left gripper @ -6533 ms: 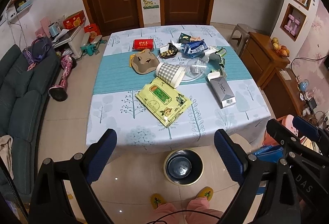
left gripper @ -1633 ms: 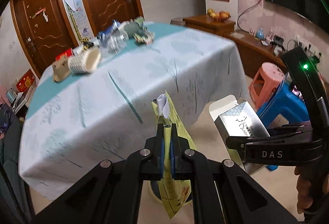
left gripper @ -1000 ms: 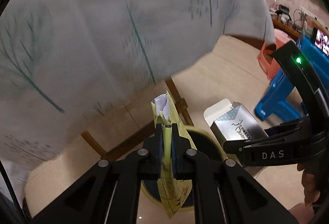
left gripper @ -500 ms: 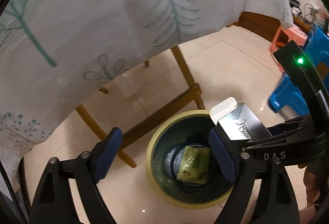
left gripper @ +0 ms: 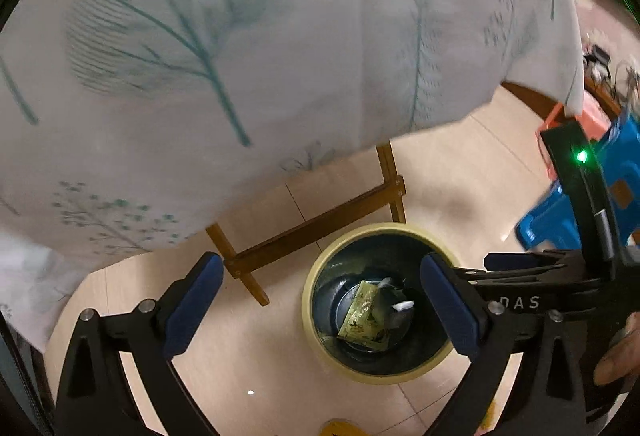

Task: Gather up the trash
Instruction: 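Open the left tool over the bin while the right tool drops the silver box in, then move both open tools back over the table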

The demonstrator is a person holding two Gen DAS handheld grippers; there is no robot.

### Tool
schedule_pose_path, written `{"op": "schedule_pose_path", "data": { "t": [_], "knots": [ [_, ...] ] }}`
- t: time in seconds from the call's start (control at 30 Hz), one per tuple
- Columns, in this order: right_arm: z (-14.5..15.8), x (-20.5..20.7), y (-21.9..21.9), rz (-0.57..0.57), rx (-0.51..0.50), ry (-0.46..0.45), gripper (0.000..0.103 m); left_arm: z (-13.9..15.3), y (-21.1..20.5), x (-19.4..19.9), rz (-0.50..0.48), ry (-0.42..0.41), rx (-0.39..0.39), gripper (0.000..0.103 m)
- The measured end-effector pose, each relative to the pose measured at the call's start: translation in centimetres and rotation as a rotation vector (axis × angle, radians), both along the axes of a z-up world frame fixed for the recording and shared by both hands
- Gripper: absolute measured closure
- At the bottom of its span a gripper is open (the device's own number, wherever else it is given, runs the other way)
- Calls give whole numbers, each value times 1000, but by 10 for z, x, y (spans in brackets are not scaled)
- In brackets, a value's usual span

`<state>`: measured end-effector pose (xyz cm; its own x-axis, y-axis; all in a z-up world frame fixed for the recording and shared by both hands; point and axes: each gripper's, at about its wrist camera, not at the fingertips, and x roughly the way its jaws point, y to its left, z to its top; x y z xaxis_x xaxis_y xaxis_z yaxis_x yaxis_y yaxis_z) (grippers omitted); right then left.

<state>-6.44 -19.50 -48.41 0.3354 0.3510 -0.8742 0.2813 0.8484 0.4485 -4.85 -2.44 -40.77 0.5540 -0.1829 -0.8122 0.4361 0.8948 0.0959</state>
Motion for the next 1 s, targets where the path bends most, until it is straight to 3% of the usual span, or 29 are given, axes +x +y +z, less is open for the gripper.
{"op": "schedule_pose_path", "data": {
  "t": [0.2, 0.57, 0.73, 1.0],
  "knots": [
    [44, -2, 1, -26, 10, -25, 14, 44, 8, -4, 13, 27, -28, 5],
    [173, -33, -19, -58, -37, -71, 14, 155, -13, -17, -14, 149, -118, 5],
    [238, -42, -33, -59, -39, -104, 14, 203, -28, -18, -22, 145, -145, 5],
    [333, -36, -55, -15, -125, -206, 14, 289, -35, -13, 40, 97, -209, 5]
  ]
}}
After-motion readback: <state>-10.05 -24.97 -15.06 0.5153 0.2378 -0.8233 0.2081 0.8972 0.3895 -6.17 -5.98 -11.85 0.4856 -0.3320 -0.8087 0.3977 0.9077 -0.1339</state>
